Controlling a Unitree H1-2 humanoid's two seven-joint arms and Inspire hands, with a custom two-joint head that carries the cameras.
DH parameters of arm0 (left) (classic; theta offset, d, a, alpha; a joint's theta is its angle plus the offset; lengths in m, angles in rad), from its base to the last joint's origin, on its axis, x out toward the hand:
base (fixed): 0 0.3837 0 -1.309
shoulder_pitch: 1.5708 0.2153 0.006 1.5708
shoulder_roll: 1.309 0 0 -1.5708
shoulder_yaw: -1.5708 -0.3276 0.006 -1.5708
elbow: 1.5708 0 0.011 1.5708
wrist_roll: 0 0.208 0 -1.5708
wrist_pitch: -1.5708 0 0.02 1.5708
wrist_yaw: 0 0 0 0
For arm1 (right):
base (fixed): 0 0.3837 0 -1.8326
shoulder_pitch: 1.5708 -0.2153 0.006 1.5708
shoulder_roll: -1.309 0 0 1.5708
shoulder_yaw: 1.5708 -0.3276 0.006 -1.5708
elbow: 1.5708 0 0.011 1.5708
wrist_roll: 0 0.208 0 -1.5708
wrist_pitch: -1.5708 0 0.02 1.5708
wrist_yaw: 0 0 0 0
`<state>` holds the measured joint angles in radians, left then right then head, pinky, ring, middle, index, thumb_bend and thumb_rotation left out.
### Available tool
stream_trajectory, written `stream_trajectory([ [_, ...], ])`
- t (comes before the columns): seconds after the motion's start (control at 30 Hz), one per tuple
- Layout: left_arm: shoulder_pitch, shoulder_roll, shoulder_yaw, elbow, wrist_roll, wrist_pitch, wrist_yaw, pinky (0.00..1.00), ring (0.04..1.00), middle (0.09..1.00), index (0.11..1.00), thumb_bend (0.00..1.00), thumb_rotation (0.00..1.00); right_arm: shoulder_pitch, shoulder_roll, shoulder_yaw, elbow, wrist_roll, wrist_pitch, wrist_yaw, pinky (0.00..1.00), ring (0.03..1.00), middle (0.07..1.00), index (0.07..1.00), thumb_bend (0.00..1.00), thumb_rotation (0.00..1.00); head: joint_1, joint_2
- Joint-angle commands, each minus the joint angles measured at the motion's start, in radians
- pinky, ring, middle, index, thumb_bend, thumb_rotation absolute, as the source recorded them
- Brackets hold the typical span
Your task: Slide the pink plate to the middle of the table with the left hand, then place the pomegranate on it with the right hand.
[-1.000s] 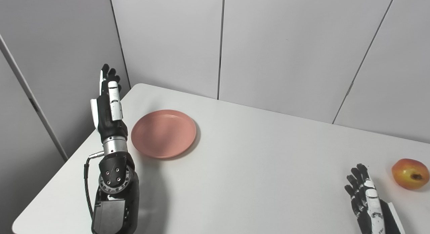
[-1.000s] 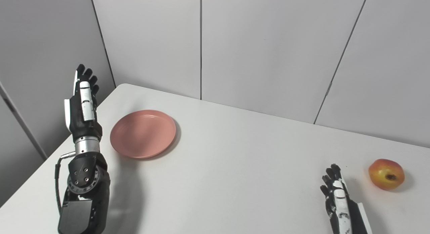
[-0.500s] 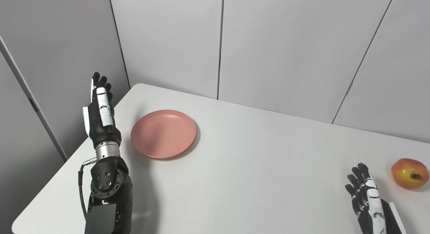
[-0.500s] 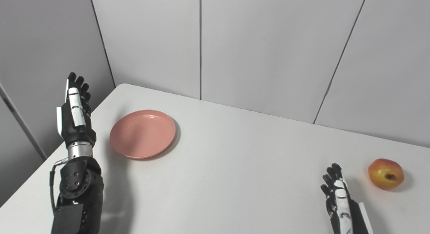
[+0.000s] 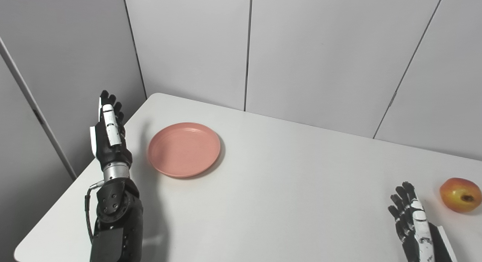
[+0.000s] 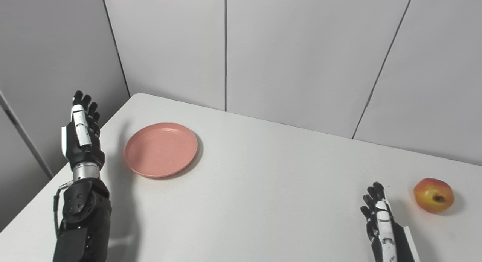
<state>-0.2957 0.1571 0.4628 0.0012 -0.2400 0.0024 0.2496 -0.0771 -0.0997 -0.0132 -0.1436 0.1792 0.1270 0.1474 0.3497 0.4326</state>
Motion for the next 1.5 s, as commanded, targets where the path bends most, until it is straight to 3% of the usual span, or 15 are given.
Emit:
stream_trajectory([
  [0.0, -0.029, 0.027, 0.001, 0.008, -0.014, -0.032, -0.014, 1.00, 0.972, 0.977, 0.953, 0.38, 1.00, -0.018, -0.008, -0.010, -0.033, 0.006, 0.002, -0.002, 1.00, 1.000, 1.000, 1.000, 0.18, 1.00, 0.001, 0.000],
  [0.47, -0.029, 0.047, -0.008, 0.082, -0.046, -0.023, -0.042, 0.99, 0.974, 0.974, 0.963, 0.39, 1.00, -0.018, -0.004, -0.010, -0.042, -0.007, 0.006, -0.010, 1.00, 1.000, 1.000, 1.000, 0.16, 1.00, -0.001, 0.003],
  [0.67, -0.043, 0.052, -0.001, 0.161, -0.068, -0.055, -0.051, 0.97, 0.966, 0.964, 0.941, 0.38, 1.00, -0.018, -0.006, -0.011, -0.041, -0.002, 0.004, -0.006, 1.00, 1.000, 1.000, 1.000, 0.16, 1.00, -0.002, 0.004],
  [1.2, -0.059, 0.050, 0.004, 0.237, -0.082, -0.072, -0.049, 0.92, 0.931, 0.929, 0.902, 0.39, 0.99, -0.017, -0.009, -0.009, -0.046, -0.009, 0.001, -0.003, 1.00, 1.000, 1.000, 1.000, 0.17, 1.00, -0.004, 0.012],
  [1.47, -0.059, 0.051, -0.033, 0.244, -0.075, -0.028, -0.055, 0.90, 0.920, 0.918, 0.898, 0.39, 1.00, -0.017, -0.003, -0.008, -0.044, -0.004, -0.002, -0.004, 1.00, 1.000, 1.000, 1.000, 0.16, 1.00, -0.007, 0.014],
])
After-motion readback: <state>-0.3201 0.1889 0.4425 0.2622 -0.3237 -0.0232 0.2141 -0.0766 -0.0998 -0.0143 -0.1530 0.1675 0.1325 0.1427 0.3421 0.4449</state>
